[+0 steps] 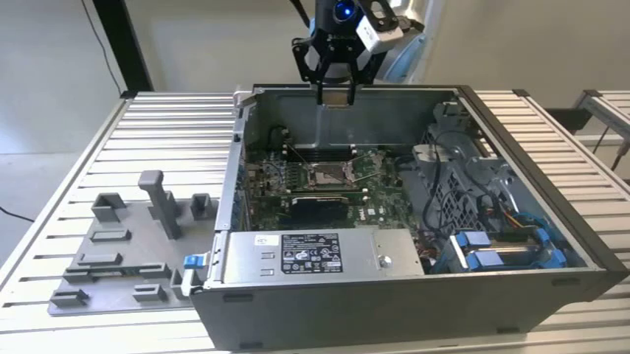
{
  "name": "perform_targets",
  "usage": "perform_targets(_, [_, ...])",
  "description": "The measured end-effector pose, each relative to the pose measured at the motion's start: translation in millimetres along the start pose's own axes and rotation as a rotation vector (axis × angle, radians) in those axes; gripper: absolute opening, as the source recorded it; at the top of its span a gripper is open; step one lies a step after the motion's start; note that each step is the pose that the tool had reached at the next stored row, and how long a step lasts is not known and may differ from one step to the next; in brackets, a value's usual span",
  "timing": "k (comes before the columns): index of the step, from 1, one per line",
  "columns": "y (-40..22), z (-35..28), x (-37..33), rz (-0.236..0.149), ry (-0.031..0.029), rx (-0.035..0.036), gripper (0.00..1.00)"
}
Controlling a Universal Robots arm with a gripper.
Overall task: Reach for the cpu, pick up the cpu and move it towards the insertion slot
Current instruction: 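Pick up the cpu and move it towards the insertion slot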
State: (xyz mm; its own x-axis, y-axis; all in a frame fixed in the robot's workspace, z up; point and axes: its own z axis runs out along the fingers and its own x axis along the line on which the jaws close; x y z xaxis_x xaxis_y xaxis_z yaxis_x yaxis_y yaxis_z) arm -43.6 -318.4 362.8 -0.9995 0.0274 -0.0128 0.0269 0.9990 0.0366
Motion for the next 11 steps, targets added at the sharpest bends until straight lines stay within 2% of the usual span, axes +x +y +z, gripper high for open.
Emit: perform_targets(11, [2.0, 0.8, 0.1, -0.008, -0.0004, -0.0001, 0.00])
